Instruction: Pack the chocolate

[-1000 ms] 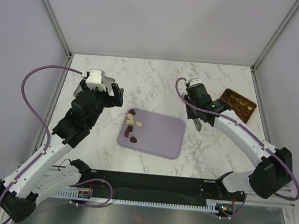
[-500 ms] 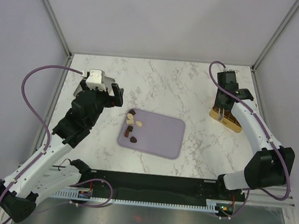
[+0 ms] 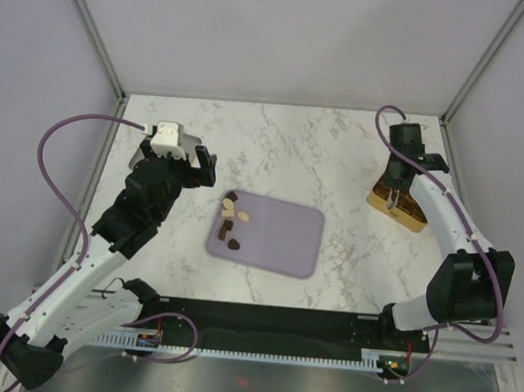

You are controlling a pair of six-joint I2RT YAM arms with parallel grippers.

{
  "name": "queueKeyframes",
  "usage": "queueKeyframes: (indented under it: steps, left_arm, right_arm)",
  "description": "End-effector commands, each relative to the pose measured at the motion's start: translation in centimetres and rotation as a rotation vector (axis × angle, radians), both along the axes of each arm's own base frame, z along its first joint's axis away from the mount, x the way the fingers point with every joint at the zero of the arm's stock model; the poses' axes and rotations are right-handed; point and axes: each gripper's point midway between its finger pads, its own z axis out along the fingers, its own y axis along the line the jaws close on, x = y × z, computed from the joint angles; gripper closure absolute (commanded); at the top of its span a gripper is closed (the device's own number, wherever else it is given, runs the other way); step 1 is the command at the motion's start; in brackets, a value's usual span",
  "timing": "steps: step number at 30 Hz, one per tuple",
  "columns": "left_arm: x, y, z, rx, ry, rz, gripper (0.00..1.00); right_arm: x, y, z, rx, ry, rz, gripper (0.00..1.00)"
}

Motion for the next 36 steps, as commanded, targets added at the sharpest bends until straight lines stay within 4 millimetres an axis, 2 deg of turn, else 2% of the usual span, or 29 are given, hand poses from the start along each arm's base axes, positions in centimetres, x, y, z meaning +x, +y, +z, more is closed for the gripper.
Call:
queueKeyframes:
  steps: [1, 7, 17, 26, 31, 33, 36]
  left_arm:
    - [0.2, 0.3, 1.9, -0.001, -0.05, 0.011, 0.0]
    - [0.3, 0.2, 1.7, 0.001, -0.046, 0.011, 0.0]
    - [0.3, 0.3, 1.8, 0.002, -0.047, 0.012, 0.0]
    - [0.3, 0.3, 1.7, 0.005, -0.046, 0.014, 0.0]
    - [0.3, 0.3, 1.6, 0.006, -0.044, 0.014, 0.0]
    - [0.4, 0.2, 1.6, 0.007, -0.042, 0.012, 0.0]
    - [0.4, 0.2, 1.5, 0.008, -0.041, 0.013, 0.0]
  right_arm:
    - [1.0, -0.1, 0.0, 0.006, -0.031, -0.016, 0.65]
    - [1.3, -0.2, -0.6, 0.008, -0.019, -0.018, 0.64]
    - [1.9, -0.3, -2.0, 0.004, -0.001, -0.025, 0.56]
    - [2.0, -0.1, -1.0, 0.018, -0.028, -0.014, 0.53]
    - [1.5, 1.1, 0.3, 0.062, -0.057, 0.026, 0.53]
    - [1.2, 2.0, 1.1, 0.077, -0.079, 0.057, 0.53]
    - [0.6, 4.5, 1.7, 0.106, -0.09, 0.14, 0.52]
